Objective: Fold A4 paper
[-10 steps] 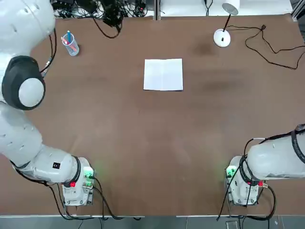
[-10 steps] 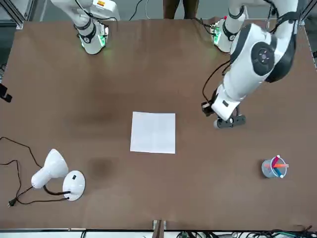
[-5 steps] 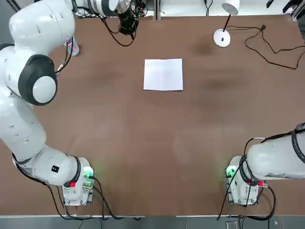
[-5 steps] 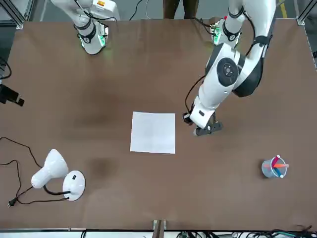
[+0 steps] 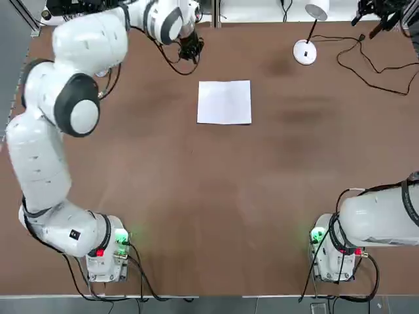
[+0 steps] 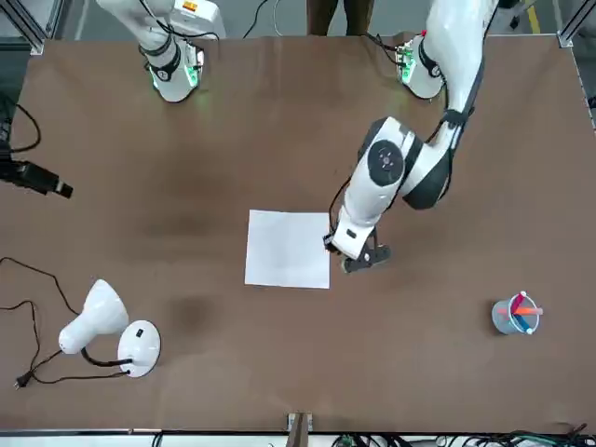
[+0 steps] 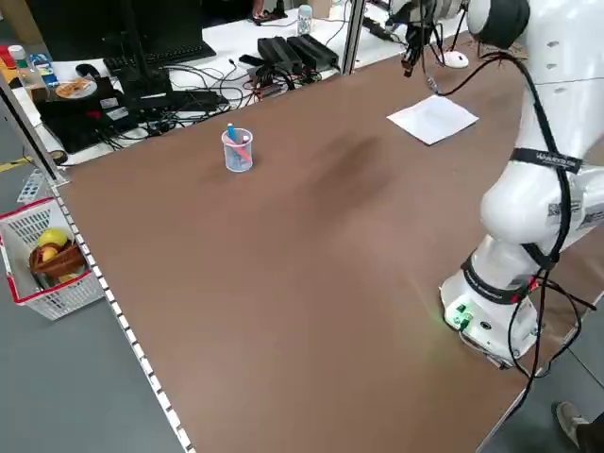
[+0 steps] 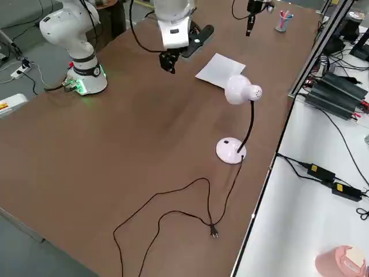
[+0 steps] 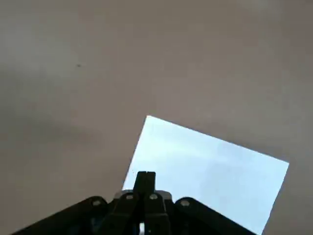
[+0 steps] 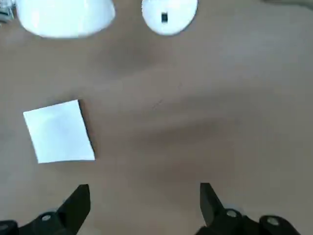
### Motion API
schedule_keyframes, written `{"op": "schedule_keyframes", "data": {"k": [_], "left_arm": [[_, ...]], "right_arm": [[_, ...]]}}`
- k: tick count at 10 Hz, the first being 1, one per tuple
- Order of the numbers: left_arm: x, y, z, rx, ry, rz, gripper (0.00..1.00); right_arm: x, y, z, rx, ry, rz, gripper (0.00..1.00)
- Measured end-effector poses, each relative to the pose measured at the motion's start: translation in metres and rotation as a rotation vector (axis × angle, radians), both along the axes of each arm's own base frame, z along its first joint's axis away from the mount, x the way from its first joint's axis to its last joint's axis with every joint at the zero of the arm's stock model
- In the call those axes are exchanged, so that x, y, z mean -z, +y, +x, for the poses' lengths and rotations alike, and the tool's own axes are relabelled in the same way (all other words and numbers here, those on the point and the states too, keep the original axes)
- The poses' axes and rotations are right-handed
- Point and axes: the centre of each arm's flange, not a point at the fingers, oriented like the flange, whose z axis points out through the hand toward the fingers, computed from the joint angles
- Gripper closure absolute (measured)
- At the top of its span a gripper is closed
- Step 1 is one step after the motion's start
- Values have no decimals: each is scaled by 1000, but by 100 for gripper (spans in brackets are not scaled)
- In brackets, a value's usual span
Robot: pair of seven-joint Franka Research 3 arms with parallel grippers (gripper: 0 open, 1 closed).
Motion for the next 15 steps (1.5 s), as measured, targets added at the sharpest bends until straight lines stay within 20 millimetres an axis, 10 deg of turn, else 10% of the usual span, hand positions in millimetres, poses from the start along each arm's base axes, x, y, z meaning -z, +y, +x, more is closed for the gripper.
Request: {"op": "schedule_keyframes", "data": {"k": [11, 15], "left_arm": [[121, -29, 14, 11, -77, 22, 99], [149, -25, 11, 10, -51, 39, 99]], "right_arm": [[52, 166, 11, -246, 80, 96, 1], [51, 184, 15, -271, 59, 89, 1]]}}
